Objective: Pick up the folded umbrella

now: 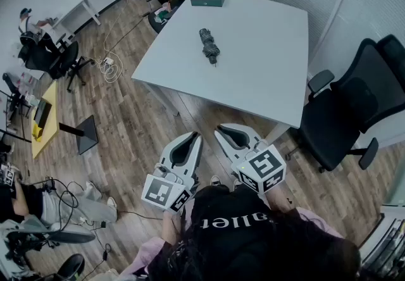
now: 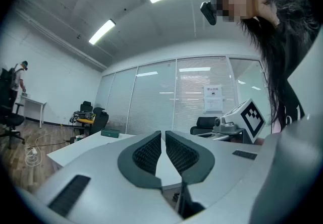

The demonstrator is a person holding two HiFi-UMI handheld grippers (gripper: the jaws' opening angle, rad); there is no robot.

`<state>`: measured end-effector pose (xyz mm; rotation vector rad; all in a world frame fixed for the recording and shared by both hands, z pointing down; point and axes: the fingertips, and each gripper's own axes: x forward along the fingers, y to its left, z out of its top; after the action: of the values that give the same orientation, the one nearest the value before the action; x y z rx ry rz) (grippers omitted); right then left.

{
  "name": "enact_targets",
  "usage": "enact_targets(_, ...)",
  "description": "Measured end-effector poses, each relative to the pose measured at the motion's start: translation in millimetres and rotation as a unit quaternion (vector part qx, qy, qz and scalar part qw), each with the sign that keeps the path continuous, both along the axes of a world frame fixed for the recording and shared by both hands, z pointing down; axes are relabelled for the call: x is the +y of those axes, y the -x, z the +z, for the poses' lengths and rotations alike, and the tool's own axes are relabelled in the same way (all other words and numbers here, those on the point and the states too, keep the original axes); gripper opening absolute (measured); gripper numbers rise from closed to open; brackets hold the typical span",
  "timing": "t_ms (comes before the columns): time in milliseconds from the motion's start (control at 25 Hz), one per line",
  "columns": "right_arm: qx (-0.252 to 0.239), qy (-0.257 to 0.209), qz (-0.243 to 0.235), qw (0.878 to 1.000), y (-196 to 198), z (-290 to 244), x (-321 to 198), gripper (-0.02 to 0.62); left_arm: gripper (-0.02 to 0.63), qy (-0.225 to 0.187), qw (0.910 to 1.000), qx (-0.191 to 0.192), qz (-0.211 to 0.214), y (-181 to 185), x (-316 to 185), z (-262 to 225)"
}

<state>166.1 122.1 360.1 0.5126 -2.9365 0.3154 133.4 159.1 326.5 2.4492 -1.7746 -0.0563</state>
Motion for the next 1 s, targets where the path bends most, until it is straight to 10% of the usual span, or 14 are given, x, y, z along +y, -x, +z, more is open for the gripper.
enact_targets(1000,-0.004,0.031,0.026,0.999,84,16,6,0.043,0.043,0.005,0.9996,-0.002,0.027,84,5,15)
